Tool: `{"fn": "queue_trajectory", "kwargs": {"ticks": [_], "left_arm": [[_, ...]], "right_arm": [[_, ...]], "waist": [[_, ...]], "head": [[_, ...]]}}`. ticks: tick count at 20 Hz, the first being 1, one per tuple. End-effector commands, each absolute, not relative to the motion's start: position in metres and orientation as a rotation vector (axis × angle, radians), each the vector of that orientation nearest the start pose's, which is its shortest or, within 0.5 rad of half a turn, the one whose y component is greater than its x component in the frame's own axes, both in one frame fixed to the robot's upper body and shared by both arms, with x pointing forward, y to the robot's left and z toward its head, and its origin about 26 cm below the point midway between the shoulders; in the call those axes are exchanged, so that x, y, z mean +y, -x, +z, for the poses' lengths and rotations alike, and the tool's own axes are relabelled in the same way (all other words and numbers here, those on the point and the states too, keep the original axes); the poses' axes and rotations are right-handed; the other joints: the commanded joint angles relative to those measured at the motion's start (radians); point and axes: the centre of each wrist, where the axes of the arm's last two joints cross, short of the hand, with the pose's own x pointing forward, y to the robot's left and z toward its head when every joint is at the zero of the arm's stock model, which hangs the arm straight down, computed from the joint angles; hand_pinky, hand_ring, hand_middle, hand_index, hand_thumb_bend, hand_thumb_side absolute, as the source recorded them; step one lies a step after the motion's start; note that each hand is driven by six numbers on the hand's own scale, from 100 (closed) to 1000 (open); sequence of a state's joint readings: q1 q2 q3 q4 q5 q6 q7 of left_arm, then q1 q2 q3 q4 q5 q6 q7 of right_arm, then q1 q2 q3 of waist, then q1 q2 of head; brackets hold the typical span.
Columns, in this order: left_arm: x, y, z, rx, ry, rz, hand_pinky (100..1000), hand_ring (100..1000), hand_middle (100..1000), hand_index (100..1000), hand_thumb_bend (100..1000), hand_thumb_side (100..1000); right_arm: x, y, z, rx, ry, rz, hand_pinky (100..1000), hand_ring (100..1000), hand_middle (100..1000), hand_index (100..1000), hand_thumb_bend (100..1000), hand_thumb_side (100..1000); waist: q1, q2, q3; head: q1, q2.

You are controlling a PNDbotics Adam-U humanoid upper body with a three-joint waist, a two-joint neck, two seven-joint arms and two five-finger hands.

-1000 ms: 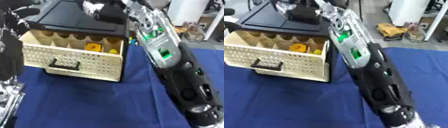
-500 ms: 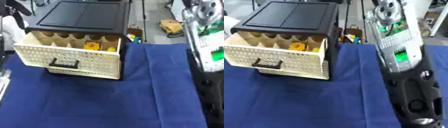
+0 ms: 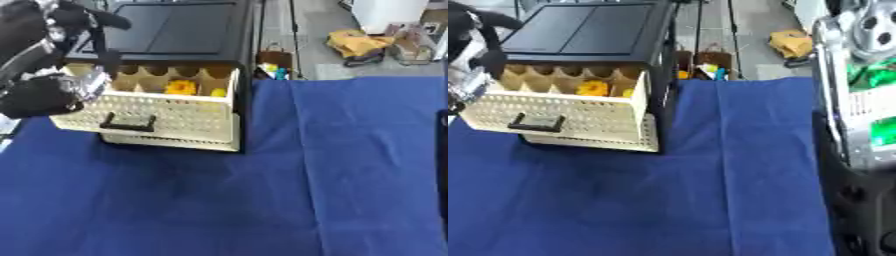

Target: Pick up objects from table and place into drawer.

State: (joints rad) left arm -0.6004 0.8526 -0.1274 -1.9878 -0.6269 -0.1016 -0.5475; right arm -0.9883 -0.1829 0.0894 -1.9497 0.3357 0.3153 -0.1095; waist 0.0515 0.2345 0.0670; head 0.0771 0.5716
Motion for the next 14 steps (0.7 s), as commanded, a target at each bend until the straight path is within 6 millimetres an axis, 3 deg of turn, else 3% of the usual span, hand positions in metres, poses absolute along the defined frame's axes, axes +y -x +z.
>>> {"fn": "queue_trajectory", "kwargs": {"ticks": [1,7,14], "left_arm": [[0.273,-0.295,0.331,2.026,1.377,2.576,100,153,482,841,100,1000],[0.270,-0.295,0.325,1.798,1.159,2.880,100,147,449,836,100,1000],[0.273,-0.296,0.300,1.710,1.014,3.049,100,146,454,839,100,1000]], "right_arm": [[-0.149,-0.289,0.385,3.501,-0.502,-0.396,669,803,420,681,188,1000],[-0.155,-0.287,0.384,3.500,-0.529,-0.357,670,804,420,682,188,1000],[-0.160,-0.288,0.384,3.497,-0.559,-0.318,670,805,418,683,190,1000]], "waist": [[0.004,-0.022,-0.002],[0.005,-0.022,-0.011],[0.002,-0.018,-0.018]], "head": [[0.009,0.011],[0.015,0.007],[0.022,0.003]]}}
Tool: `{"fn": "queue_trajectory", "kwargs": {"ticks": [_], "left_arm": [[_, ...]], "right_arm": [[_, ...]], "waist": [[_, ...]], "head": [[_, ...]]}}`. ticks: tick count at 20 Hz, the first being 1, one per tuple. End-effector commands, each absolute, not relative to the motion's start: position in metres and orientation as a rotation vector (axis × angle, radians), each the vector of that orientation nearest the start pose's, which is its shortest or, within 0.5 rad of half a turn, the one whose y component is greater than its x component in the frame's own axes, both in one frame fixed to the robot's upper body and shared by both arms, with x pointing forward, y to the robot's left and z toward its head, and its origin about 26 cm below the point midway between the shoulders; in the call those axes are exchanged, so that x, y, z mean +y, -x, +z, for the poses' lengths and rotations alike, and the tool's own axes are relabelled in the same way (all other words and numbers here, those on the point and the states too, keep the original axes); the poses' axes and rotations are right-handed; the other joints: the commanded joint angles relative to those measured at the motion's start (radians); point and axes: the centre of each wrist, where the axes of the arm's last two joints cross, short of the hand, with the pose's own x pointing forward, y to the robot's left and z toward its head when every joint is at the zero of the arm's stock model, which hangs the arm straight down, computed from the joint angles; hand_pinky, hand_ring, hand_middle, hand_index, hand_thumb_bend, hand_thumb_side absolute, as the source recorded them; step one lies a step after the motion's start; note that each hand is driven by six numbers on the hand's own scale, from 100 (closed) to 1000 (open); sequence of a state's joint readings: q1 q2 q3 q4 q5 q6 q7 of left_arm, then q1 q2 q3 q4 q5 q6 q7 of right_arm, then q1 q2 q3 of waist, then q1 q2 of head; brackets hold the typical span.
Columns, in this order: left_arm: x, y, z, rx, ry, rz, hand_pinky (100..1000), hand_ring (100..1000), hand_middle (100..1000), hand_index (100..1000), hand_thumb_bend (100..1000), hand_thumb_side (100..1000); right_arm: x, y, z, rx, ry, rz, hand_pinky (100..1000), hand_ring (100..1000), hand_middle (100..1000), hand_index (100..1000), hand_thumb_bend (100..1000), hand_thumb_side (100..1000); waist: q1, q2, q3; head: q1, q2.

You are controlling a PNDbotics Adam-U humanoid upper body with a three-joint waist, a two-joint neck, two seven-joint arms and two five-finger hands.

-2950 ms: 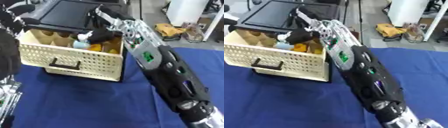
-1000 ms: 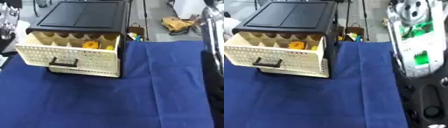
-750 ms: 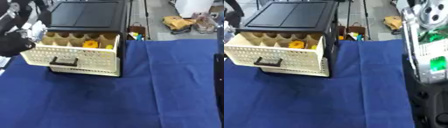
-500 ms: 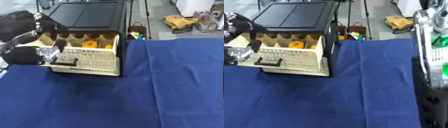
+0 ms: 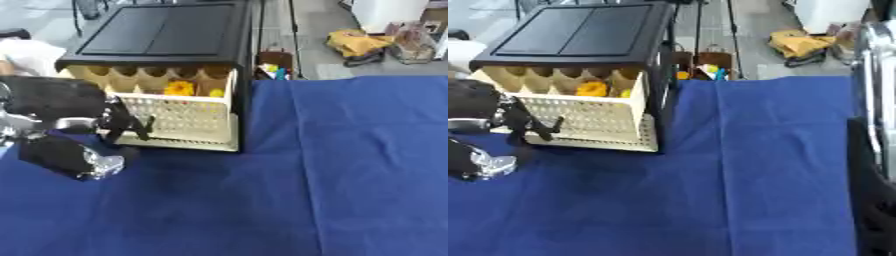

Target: Pick up objects from table and place into drawer.

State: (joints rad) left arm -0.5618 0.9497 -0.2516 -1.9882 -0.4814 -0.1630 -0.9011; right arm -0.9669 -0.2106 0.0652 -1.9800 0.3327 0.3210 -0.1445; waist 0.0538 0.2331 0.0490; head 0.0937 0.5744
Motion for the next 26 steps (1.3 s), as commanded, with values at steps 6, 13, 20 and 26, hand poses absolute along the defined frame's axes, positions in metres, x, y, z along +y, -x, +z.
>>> {"fn": "queue_trajectory", "kwargs": {"ticks": [6,13,20,26], "left_arm": [[0.274,-0.296,0.275,-1.198,-0.616,-2.148,100,127,511,835,100,1000],[0.274,-0.296,0.262,-1.157,-0.589,-2.080,100,140,577,853,100,1000],[0.274,-0.297,0.274,-1.173,-0.642,-2.014,100,139,547,891,100,1000],[0.276,-0.297,0.288,-1.183,-0.733,-1.998,100,153,536,883,100,1000]], "right_arm": [[-0.163,-0.288,0.385,3.501,-0.567,-0.279,669,805,416,684,193,1000],[-0.166,-0.288,0.387,3.500,-0.571,-0.237,670,805,415,684,195,1000],[-0.169,-0.289,0.385,3.508,-0.586,-0.237,673,808,410,681,201,1000],[-0.171,-0.290,0.383,3.519,-0.597,-0.234,674,810,407,681,204,1000]], "waist": [[-0.008,-0.009,-0.007],[-0.015,-0.003,-0.017],[-0.015,0.002,-0.020],[-0.011,0.003,-0.019]], "head": [[0.008,-0.011],[0.012,-0.021],[0.016,-0.025],[0.016,-0.025]]}}
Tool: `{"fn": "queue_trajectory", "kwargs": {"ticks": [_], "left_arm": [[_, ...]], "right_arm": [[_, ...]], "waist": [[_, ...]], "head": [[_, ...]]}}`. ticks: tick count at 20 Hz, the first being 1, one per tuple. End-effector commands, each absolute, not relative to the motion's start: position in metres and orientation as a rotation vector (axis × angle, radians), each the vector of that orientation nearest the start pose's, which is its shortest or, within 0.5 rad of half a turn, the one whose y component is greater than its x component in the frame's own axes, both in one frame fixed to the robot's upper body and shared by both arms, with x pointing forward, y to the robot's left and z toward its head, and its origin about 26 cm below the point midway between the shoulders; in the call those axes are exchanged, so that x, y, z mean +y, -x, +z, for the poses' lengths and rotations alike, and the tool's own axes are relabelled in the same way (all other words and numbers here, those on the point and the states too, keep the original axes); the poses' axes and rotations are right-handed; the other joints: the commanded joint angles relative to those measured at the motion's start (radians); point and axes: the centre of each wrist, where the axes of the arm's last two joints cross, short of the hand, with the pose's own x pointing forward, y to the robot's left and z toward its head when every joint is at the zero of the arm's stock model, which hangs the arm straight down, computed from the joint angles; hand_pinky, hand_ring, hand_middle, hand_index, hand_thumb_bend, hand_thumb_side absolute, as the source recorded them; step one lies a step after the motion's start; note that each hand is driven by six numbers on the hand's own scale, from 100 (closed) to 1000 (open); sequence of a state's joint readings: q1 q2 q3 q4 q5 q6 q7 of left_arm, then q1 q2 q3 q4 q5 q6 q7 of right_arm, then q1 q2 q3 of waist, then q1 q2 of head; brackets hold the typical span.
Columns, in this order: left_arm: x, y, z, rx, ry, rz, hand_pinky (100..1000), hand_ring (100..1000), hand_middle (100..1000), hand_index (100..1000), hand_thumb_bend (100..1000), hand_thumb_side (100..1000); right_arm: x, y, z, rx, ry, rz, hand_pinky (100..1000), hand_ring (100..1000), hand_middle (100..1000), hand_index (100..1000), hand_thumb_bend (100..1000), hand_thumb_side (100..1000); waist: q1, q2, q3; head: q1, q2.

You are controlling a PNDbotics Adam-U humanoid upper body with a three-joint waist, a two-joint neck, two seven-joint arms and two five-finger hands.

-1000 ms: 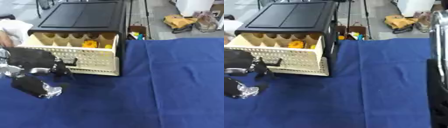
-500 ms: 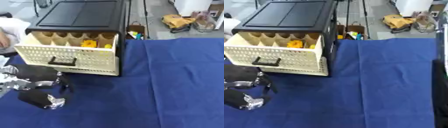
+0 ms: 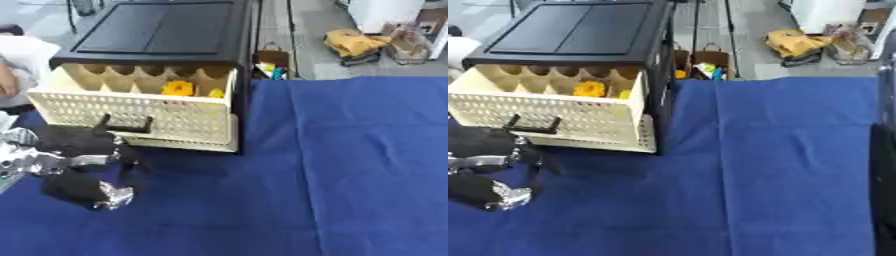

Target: Pick up objects from table and place into drawer.

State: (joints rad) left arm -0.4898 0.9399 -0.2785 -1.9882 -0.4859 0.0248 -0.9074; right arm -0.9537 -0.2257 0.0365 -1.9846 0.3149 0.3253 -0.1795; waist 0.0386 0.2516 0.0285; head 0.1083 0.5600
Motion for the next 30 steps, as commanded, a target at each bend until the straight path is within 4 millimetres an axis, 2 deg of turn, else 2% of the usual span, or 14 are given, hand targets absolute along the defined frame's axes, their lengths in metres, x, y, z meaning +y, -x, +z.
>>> {"fn": "queue_trajectory", "kwargs": {"ticks": [1,4,9,13,18,23,30], "left_arm": [[0.278,-0.296,0.293,-1.186,-0.767,-1.995,100,154,534,882,100,1000],[0.279,-0.296,0.300,-1.178,-0.844,-1.997,100,157,527,877,100,1000],[0.277,-0.296,0.299,-1.154,-0.900,-1.999,100,159,529,878,100,1000],[0.273,-0.297,0.298,-1.158,-0.892,-1.980,100,156,531,884,100,1000],[0.269,-0.298,0.294,-1.155,-0.871,-1.965,100,165,580,903,100,1000],[0.267,-0.298,0.291,-1.156,-0.840,-1.943,100,162,571,921,100,1000],[0.266,-0.298,0.297,-1.173,-0.848,-1.876,100,161,569,917,100,1000]], "right_arm": [[-0.172,-0.291,0.383,3.520,-0.598,-0.232,674,810,407,681,204,1000],[-0.172,-0.291,0.382,3.523,-0.600,-0.228,674,811,407,681,205,1000],[-0.173,-0.291,0.383,3.524,-0.595,-0.221,673,810,406,680,205,1000],[-0.173,-0.291,0.383,3.524,-0.590,-0.214,673,810,405,680,207,1000],[-0.174,-0.291,0.383,3.523,-0.589,-0.200,674,811,405,680,201,1000],[-0.175,-0.291,0.383,3.525,-0.595,-0.190,675,812,404,679,208,1000],[-0.174,-0.292,0.382,3.534,-0.589,-0.183,676,813,399,677,211,999]], "waist": [[0.005,-0.015,0.002],[0.006,-0.014,-0.001],[0.006,-0.011,-0.007],[0.006,-0.007,-0.013],[0.006,-0.002,-0.020],[0.005,-0.001,-0.024],[0.006,0.000,-0.026]], "head": [[0.002,-0.011],[0.003,-0.013],[0.009,-0.017],[0.013,-0.021],[0.018,-0.028],[0.020,-0.034],[0.023,-0.044]]}}
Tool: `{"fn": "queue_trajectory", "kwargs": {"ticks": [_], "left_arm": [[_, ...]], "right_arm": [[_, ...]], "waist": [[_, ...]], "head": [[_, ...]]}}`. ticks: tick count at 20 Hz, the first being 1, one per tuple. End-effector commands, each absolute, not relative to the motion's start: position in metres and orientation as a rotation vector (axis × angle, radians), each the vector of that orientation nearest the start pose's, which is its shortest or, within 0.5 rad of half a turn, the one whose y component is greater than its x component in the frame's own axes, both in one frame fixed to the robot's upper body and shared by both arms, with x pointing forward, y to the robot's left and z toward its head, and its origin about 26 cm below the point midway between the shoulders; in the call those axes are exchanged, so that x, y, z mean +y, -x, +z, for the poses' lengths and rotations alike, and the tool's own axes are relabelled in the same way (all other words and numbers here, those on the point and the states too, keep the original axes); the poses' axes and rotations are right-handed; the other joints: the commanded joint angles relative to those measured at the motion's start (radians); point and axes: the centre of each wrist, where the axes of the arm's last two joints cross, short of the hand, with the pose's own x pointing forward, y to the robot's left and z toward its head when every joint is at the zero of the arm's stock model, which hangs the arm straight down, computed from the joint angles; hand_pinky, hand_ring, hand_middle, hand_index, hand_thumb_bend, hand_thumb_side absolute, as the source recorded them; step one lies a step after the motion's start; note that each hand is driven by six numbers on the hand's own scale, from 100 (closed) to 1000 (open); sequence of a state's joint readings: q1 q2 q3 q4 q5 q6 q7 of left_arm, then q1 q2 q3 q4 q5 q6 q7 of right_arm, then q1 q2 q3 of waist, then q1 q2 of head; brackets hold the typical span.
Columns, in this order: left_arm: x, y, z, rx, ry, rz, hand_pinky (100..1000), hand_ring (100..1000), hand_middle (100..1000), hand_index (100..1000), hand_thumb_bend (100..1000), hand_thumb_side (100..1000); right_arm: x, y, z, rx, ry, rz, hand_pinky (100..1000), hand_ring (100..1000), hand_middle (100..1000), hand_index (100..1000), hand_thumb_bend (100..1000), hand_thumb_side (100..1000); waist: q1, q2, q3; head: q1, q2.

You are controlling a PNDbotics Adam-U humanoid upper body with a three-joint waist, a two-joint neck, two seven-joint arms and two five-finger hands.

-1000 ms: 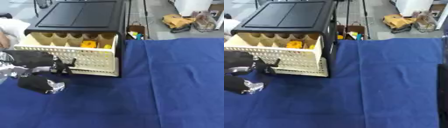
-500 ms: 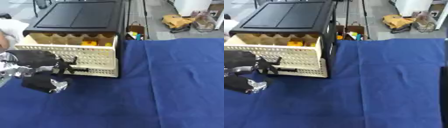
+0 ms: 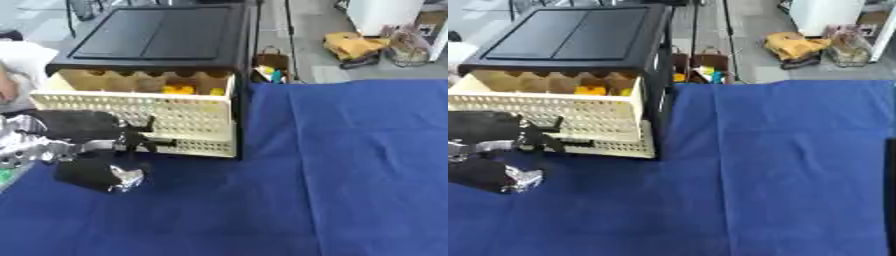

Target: Pick up objects from table and place into drawer.

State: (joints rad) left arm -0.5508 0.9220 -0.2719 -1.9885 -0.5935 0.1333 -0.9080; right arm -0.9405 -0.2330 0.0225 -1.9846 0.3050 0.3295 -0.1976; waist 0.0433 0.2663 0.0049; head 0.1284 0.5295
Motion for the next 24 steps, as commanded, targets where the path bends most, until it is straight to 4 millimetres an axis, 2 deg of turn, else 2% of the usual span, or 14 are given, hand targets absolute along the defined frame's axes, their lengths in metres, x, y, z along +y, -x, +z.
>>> {"fn": "queue_trajectory", "kwargs": {"ticks": [1,16,18,24], "left_arm": [[0.266,-0.298,0.298,-1.172,-0.859,-1.866,100,162,569,917,100,1000],[0.263,-0.298,0.308,-1.190,-0.944,-1.826,100,168,576,921,100,1000],[0.262,-0.298,0.308,-1.192,-0.945,-1.817,100,166,575,922,100,1000],[0.259,-0.299,0.311,-1.207,-0.939,-1.784,100,168,577,923,100,1000]], "right_arm": [[-0.173,-0.292,0.382,3.534,-0.588,-0.182,676,813,399,677,211,999],[-0.168,-0.291,0.383,3.530,-0.600,-0.179,674,814,395,674,215,995],[-0.168,-0.291,0.383,3.529,-0.600,-0.176,674,814,394,674,245,1000],[-0.169,-0.291,0.383,3.527,-0.603,-0.163,674,814,394,674,259,1000]], "waist": [[0.002,-0.014,-0.003],[0.002,-0.006,-0.016],[0.002,-0.005,-0.018],[0.001,-0.002,-0.023]], "head": [[0.003,-0.014],[0.013,-0.021],[0.014,-0.024],[0.019,-0.029]]}}
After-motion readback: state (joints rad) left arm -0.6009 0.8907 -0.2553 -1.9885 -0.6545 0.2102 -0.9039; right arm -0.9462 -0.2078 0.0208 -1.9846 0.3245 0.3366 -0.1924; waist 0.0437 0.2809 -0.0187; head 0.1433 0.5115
